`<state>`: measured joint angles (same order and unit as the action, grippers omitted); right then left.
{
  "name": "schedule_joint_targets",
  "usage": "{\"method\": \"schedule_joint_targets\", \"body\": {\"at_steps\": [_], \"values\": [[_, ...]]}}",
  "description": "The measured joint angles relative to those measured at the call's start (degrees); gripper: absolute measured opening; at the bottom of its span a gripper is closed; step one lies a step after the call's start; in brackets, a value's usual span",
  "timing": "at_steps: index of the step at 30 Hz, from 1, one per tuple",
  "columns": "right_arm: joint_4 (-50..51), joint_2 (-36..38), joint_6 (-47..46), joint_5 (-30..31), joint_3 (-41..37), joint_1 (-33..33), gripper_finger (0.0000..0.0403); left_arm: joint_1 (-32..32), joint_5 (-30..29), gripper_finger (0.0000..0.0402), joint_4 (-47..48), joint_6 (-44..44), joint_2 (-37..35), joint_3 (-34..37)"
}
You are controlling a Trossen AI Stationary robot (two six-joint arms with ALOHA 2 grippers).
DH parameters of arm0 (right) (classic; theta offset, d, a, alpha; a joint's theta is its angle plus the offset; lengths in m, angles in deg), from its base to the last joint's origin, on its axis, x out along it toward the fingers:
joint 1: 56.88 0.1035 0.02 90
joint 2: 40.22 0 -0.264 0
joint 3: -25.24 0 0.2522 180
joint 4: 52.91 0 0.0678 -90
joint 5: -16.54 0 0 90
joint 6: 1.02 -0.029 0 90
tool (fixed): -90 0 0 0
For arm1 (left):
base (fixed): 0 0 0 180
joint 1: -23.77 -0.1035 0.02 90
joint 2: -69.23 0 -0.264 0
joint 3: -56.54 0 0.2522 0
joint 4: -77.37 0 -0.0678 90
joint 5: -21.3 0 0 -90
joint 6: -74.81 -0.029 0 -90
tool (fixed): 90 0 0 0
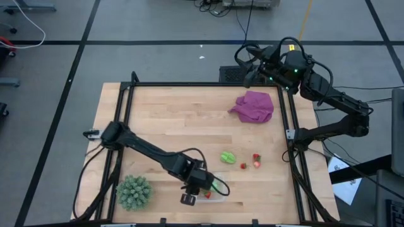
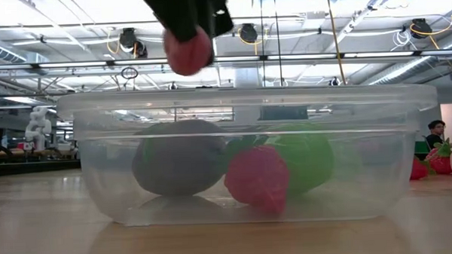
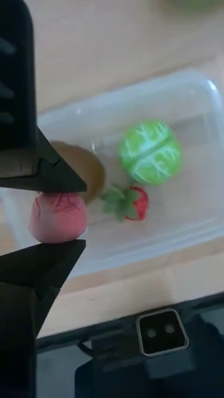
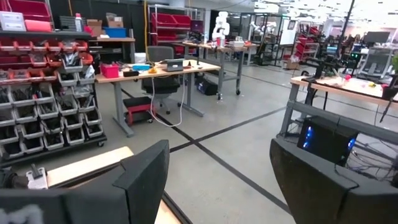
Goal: Pick and placing Produce into tupperware
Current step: Put the left pink peach into the transparent bin
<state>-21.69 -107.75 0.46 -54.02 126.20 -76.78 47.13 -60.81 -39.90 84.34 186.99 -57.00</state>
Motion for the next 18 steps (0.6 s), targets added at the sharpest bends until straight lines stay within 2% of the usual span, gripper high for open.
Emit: {"method": "schedule_joint_targets", "body": {"at_steps": [5, 18], "values": [[2.1, 0.0, -1.1, 0.0, 0.0, 0.0, 0.0267, -0.1, 2.5, 0.0117, 1.0, 0.1, 4.4, -2.9], [2.7, 0.0, -4.1, 0.0, 0.0, 0.1, 0.0267, 1.5, 3.0, 0.0117, -3.9, 4.3, 5.3, -3.6]]}}
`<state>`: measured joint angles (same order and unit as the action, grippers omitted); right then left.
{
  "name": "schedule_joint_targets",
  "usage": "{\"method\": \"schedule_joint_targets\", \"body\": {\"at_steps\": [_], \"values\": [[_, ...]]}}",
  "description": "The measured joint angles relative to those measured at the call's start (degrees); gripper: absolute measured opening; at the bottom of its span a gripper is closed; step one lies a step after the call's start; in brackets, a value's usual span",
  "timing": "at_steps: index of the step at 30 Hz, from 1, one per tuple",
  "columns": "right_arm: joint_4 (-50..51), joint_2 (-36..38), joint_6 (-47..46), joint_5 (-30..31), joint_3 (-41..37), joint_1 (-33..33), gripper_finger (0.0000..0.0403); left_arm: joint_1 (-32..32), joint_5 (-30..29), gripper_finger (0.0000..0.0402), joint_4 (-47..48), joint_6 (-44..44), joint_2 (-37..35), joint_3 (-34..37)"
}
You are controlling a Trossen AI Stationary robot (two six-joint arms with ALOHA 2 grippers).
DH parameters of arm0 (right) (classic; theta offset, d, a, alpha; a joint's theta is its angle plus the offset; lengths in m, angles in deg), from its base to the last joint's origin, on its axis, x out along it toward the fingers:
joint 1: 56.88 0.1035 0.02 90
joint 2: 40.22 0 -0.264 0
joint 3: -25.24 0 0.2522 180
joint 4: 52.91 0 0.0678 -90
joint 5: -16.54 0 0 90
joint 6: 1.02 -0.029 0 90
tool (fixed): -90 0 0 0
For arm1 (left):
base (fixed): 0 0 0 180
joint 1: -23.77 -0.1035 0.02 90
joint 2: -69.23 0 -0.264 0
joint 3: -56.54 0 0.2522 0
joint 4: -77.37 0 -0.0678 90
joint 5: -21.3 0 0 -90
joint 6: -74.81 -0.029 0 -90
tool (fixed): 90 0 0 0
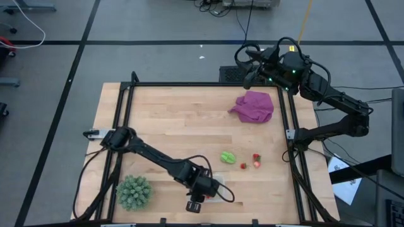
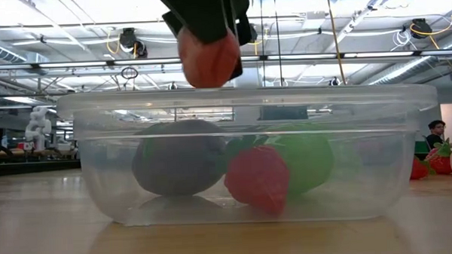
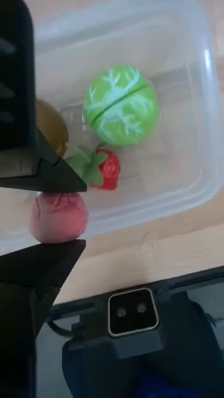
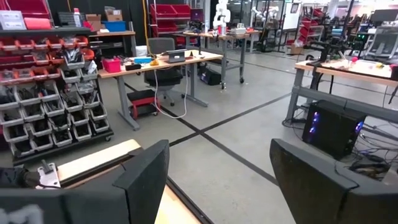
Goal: Pick and placing Produce into tupperware
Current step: Put the left pink peach into the transparent bin
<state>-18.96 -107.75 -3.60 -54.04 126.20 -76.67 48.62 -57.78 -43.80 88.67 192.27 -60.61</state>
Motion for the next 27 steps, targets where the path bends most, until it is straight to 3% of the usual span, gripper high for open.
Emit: {"method": "schedule_joint_targets", "body": {"at_steps": [27], "values": [[-0.1, 0.0, 0.2, -0.7, 0.0, 3.4, 0.0267, -1.3, -1.9, 0.0117, -0.4, -2.4, 3.0, 0.1]]}}
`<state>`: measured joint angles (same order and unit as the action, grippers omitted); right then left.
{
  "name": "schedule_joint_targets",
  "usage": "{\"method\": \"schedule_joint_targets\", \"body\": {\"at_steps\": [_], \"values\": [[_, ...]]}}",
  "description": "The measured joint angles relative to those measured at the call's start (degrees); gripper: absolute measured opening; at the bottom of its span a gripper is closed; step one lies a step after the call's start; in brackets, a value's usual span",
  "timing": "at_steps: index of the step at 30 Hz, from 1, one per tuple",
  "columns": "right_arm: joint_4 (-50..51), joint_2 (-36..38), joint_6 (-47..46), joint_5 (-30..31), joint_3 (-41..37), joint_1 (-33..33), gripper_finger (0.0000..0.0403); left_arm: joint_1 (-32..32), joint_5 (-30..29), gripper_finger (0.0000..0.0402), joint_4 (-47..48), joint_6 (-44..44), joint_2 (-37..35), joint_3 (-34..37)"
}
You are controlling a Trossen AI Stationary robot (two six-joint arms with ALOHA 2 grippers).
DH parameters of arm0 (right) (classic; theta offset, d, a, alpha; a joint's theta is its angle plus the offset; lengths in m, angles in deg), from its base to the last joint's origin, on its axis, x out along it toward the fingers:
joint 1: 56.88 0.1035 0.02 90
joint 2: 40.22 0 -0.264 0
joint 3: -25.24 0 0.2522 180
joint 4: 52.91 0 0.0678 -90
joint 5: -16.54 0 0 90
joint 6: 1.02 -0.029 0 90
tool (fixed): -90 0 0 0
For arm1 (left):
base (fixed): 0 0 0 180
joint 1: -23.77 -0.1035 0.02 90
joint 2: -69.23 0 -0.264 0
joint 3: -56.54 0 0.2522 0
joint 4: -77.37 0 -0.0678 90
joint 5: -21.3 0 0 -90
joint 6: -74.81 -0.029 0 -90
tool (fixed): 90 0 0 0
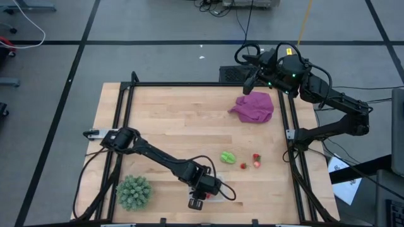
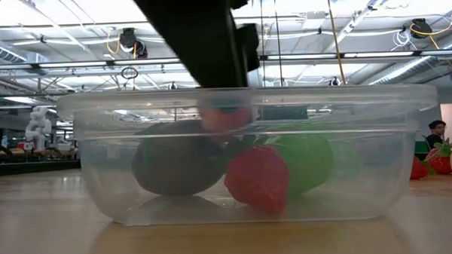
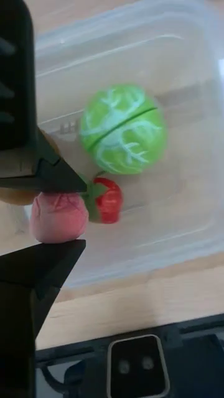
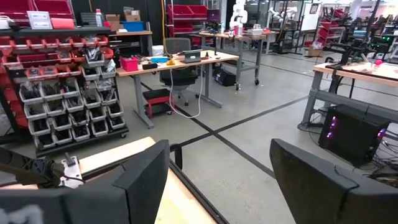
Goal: Pick and placing Produce into tupperware
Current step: Put the left pink peach into the transparent bin
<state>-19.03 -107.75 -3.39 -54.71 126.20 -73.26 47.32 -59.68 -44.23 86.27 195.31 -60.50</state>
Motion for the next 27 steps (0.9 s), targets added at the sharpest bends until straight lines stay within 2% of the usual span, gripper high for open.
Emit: {"method": "schedule_joint_targets", "body": {"at_steps": [18, 27], "values": [[0.3, 0.0, 0.0, 0.0, 0.0, 0.0, 0.0267, -0.8, 0.0, 0.0119, -0.2, -0.5, 0.4, 0.0], [0.3, 0.0, 0.0, 0.0, 0.0, 0.0, 0.0267, -1.0, 0.0, 0.0173, 0.1, -0.7, 0.4, 0.0]]}}
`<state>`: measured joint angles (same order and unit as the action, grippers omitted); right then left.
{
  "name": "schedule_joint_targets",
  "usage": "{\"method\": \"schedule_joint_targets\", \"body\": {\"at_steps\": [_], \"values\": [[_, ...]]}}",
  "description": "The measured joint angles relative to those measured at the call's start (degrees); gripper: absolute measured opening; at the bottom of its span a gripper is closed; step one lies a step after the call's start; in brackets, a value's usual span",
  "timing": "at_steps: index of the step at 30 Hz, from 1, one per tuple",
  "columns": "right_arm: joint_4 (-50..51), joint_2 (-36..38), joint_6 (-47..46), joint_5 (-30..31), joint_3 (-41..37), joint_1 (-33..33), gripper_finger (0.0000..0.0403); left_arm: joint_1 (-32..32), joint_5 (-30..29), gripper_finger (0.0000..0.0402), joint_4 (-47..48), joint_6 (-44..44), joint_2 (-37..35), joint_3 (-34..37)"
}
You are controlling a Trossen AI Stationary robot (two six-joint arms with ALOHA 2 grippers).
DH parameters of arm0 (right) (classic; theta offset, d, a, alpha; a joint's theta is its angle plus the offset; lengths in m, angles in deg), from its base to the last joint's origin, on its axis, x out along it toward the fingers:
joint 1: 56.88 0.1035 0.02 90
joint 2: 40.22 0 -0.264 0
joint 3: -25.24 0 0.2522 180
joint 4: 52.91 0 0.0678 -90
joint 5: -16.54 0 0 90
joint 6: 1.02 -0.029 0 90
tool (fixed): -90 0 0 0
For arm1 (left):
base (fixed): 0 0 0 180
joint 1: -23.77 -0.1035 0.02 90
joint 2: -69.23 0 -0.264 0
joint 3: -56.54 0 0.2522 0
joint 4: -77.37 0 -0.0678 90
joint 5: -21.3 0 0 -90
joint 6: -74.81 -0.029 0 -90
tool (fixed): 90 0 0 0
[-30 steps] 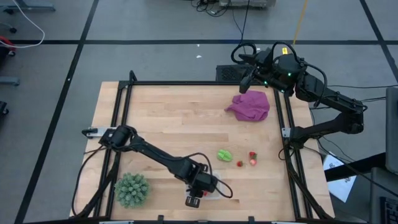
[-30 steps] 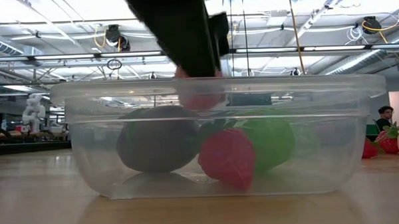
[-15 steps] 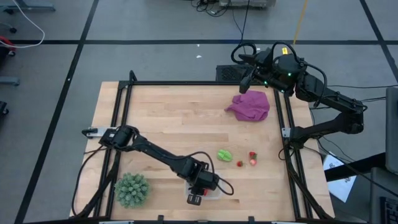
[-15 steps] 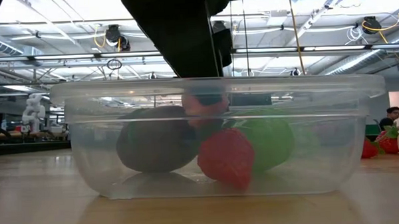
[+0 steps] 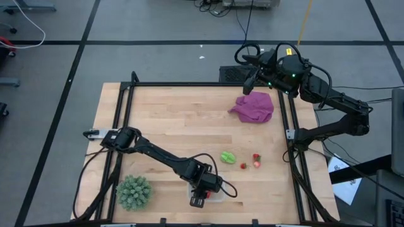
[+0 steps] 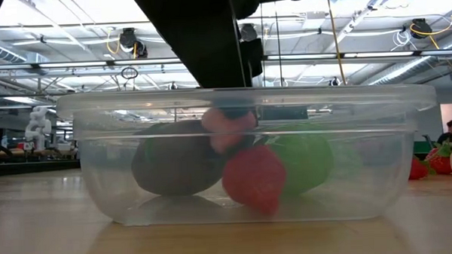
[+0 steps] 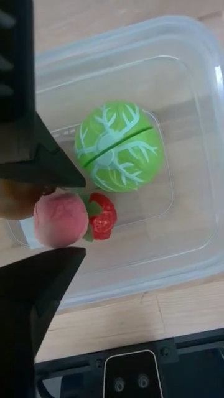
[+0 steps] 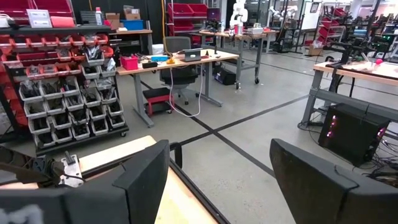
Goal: Pick and placing Produce into tupperware
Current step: Put the left pink peach into the transparent bin, then put the green starfruit into the transparent bin
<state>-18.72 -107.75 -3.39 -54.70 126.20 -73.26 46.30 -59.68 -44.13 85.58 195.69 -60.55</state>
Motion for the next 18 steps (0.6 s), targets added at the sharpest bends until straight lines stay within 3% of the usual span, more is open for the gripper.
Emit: {"method": "schedule_joint_targets", "body": {"at_steps": [9, 18], "values": [[0.0, 0.0, 0.0, 0.0, 0.0, 0.0, 0.0267, -0.1, -1.5, 0.0203, 0.5, -0.8, 0.0, -0.2], [0.0, 0.0, 0.0, 0.0, 0.0, 0.0, 0.0267, -0.9, -3.0, 0.0193, 17.0, -2.2, -0.2, -11.2]]}}
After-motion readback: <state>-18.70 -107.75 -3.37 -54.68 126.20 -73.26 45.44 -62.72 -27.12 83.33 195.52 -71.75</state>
